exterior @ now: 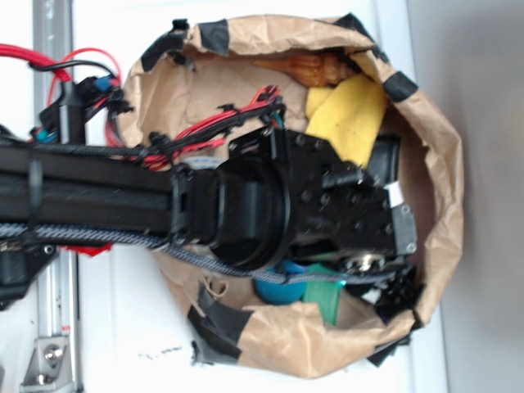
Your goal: Grab the green block.
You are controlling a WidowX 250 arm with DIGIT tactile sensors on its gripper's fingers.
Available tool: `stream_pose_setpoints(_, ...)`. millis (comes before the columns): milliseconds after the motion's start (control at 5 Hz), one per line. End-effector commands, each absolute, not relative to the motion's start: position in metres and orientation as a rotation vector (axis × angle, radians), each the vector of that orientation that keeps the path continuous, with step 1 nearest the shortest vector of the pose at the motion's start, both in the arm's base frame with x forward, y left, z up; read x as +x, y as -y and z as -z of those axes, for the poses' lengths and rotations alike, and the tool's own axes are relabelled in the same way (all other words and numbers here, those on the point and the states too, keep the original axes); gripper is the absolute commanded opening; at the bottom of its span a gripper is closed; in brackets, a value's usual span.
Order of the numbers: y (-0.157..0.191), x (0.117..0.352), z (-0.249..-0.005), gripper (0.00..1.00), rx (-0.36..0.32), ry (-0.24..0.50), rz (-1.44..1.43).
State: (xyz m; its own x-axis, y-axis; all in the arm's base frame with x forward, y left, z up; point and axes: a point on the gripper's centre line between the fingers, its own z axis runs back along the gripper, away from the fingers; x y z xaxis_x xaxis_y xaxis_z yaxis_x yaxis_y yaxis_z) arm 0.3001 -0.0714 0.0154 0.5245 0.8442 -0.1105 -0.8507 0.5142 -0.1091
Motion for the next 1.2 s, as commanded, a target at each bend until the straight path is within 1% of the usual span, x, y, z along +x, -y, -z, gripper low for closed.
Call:
stream_pose_setpoints(0,0.09,0.294,-0.01,0.0,-0.086,-0.077,-1.004)
stream_pose_setpoints(200,0.071,0.293,-0.046,0.0,-0.023,0.025,-0.797)
stream_pose_setpoints(400,0.043,0.284,-0.089,0.0,0.0,0.153,-0.612)
stream_pose_setpoints(600,0.004,0.262,-0.129,0.0,-0.001,0.24,-0.374)
stream_pose_setpoints(800,-0.018,0.248,-0.155,0.0,0.031,0.274,-0.415)
stream_pose_setpoints(1000,-0.04,0.24,-0.166,0.0,0.04,0.279,-0.496)
